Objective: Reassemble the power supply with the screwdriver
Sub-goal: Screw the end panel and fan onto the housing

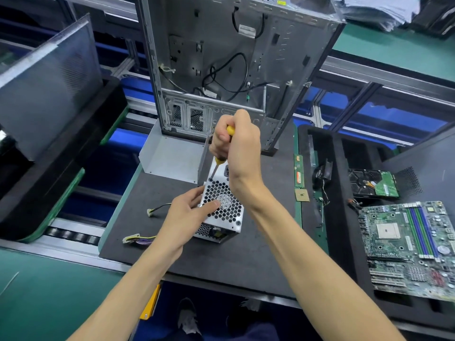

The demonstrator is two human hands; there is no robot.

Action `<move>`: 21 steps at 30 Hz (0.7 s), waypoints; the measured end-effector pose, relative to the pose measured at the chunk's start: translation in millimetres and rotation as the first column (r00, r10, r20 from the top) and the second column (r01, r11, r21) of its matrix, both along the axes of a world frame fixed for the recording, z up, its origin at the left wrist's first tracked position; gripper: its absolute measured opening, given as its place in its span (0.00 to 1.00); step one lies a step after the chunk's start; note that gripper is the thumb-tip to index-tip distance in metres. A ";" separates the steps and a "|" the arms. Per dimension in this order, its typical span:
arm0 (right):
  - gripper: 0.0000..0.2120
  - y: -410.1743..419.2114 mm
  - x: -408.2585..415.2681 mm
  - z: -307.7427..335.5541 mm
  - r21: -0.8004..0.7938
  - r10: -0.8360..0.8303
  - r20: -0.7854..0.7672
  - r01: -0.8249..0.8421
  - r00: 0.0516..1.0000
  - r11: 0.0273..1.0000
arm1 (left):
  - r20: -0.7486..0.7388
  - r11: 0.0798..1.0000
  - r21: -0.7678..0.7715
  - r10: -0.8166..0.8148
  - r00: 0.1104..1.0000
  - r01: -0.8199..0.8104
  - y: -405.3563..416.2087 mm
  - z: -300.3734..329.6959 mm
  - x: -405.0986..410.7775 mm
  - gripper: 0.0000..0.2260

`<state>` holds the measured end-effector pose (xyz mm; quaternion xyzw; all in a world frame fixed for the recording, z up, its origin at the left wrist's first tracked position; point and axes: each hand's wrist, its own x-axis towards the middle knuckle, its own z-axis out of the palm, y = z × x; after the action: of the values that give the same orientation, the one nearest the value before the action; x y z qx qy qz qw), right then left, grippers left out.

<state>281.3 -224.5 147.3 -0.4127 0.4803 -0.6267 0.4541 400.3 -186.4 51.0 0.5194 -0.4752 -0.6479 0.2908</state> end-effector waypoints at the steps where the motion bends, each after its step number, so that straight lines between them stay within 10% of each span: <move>1: 0.14 0.8 3.1 -1.3 -0.007 -0.018 -0.049 0.017 0.999 1.000 | 0.000 1.000 0.000 -0.005 1.000 0.005 0.0 -0.3 -0.5 0.24; 9: 0.12 -5.2 -7.5 -5.9 -0.025 0.209 -0.128 -0.214 0.969 0.977 | 0.009 1.000 0.005 0.019 1.000 -0.019 0.8 0.3 0.7 0.23; 15: 0.19 -12.0 -35.6 10.2 0.051 0.645 -0.134 -0.645 0.752 0.762 | 0.011 1.000 -0.002 0.027 1.000 -0.027 1.0 -0.9 -2.8 0.22; 21: 0.29 -2.5 -20.4 5.3 0.144 0.585 -0.168 -0.568 0.793 0.811 | 0.027 0.999 -0.008 0.032 0.999 -0.032 1.1 -1.8 -2.0 0.19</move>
<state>261.0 -227.0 152.6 -0.5815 0.4023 -0.3913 0.5889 398.3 -185.4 49.2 0.5345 -0.4731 -0.6344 0.2968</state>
